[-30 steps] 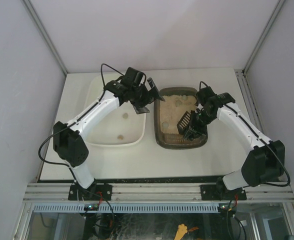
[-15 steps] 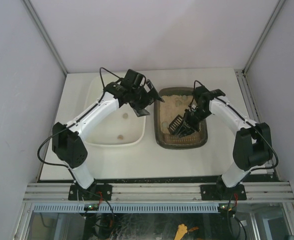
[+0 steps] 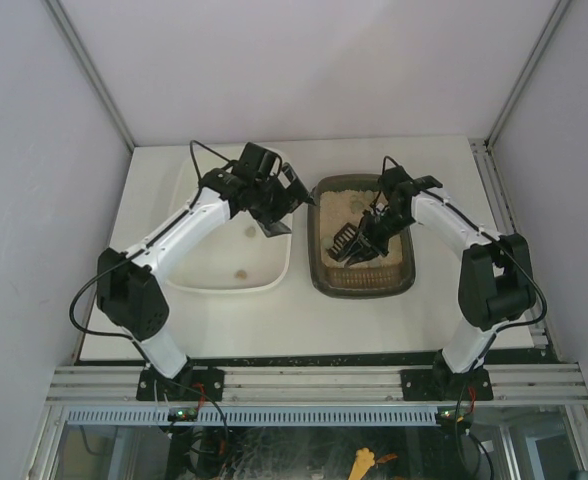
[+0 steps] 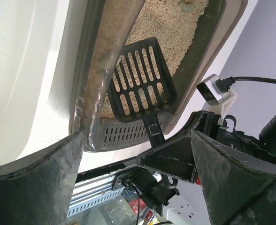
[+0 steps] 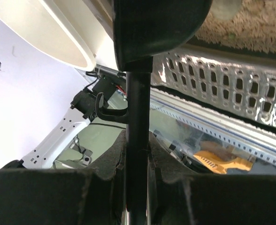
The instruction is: Clean the litter box
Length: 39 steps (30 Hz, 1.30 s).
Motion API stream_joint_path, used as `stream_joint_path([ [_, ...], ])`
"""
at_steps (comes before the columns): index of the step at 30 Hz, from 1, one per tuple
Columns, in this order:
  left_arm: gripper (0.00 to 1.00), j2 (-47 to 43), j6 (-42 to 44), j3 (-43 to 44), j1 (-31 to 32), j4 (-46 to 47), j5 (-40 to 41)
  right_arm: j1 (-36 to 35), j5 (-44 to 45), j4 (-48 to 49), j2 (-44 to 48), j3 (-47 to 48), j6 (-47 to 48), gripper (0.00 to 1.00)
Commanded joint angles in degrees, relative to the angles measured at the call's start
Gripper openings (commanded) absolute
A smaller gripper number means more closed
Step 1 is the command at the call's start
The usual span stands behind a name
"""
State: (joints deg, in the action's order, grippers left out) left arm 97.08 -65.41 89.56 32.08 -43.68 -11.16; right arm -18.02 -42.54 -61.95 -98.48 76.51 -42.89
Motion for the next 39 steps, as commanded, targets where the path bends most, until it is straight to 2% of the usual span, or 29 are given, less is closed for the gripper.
stream_joint_path([
  [1, 1.0, -3.7, 0.4, -0.9, -0.7, 2.6, -0.8, -0.2, -1.7, 10.5, 0.3, 1.0, -0.4, 0.0],
  [8, 1.0, -4.2, 2.9, -0.2, -0.9, 2.2, -0.1, 0.3, -3.8, 23.1, 3.9, -5.5, 1.9, 0.0],
  [15, 1.0, -5.1, 10.0, 1.5, -1.2, -0.6, 4.5, 2.1, -4.6, 37.7, 12.5, -20.1, -0.2, 0.0],
  [21, 1.0, -6.6, 16.9, 0.5, -1.7, -2.0, 5.6, 2.8, 1.0, 42.1, 17.5, -28.7, 0.0, 0.0],
  [27, 1.0, -10.6, 24.6, -3.6, -1.8, -1.2, 7.2, 5.3, 1.9, 52.5, 25.6, -40.2, -3.5, 0.0],
  [31, 1.0, -12.3, 32.3, -1.5, -1.8, -3.0, 14.9, 6.5, 1.7, 58.5, 32.5, -45.5, -3.5, 0.0],
  [35, 1.0, -13.8, 39.5, 1.9, -2.0, -3.6, 27.1, 7.5, -0.8, 70.3, 39.0, -51.7, -6.1, 0.0],
  [39, 1.0, -16.3, 41.7, 1.2, -3.9, -1.9, 30.0, 9.7, -1.5, 81.9, 45.0, -58.6, -10.5, 0.0],
])
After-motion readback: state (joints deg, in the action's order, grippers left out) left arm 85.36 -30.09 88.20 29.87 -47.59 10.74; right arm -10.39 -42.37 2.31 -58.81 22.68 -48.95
